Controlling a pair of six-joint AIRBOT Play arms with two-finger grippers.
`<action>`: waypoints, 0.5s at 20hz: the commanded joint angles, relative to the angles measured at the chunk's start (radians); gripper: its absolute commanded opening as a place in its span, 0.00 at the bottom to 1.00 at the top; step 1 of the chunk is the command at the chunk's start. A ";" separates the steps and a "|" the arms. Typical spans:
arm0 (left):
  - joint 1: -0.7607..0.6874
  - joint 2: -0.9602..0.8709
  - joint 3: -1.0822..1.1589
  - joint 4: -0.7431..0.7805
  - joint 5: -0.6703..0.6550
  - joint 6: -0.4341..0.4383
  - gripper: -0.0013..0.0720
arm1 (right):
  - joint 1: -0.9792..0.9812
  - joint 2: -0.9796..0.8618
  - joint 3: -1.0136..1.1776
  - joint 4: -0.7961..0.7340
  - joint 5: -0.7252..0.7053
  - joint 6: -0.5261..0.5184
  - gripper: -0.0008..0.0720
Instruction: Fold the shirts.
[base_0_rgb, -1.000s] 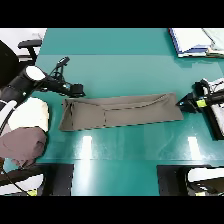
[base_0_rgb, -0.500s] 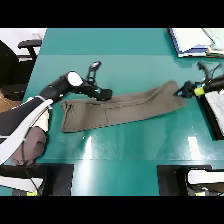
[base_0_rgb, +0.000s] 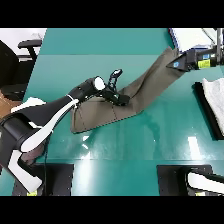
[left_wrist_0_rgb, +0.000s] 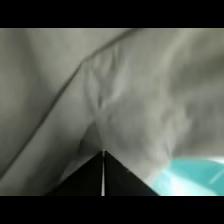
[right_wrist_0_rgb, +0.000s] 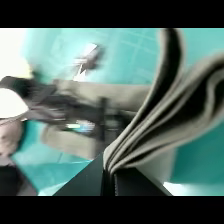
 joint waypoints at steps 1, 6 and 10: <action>-0.010 -0.053 0.048 -0.009 0.005 -0.033 0.05 | 0.104 0.011 0.040 0.018 -0.013 0.033 0.03; 0.010 -0.053 0.089 -0.002 -0.013 -0.048 0.06 | 0.204 0.011 0.039 0.017 -0.049 0.034 0.03; 0.132 0.079 0.135 0.095 -0.117 -0.048 0.05 | 0.290 0.011 0.039 0.018 -0.091 0.033 0.03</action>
